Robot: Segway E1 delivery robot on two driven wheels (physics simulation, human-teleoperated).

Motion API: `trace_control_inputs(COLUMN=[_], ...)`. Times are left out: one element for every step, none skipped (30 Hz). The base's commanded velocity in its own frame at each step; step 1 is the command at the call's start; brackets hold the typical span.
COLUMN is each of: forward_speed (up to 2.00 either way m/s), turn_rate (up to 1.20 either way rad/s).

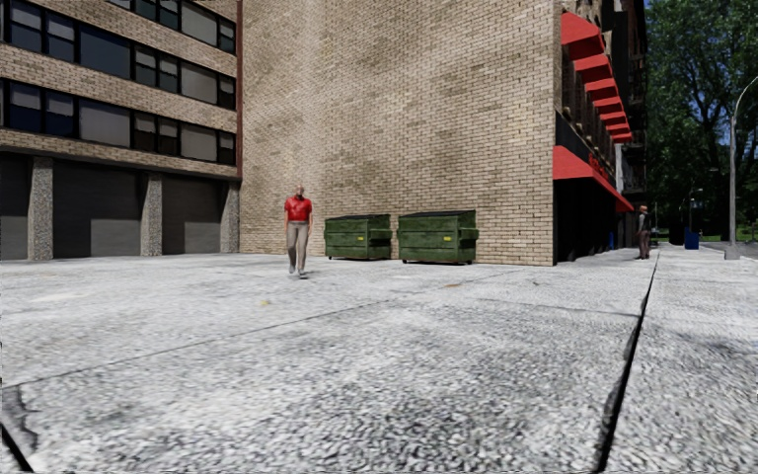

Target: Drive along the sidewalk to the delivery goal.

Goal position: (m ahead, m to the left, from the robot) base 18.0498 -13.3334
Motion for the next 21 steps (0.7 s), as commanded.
trace_control_inputs(forward_speed=[2.00,2.00,2.00,2.00,2.00,2.00,2.00,2.00,2.00,2.00,2.00,2.00,2.00,2.00,2.00,2.00,2.00,2.00,2.00,2.00,2.00], turn_rate=[-0.61,-0.61,-0.61,-0.61,-0.61,-0.61,-0.61,-0.61,-0.61,-0.61,-0.61,-0.61,-0.61,-0.61,-0.61,-0.61,-0.61,-0.61,-0.61,-0.61,-0.61])
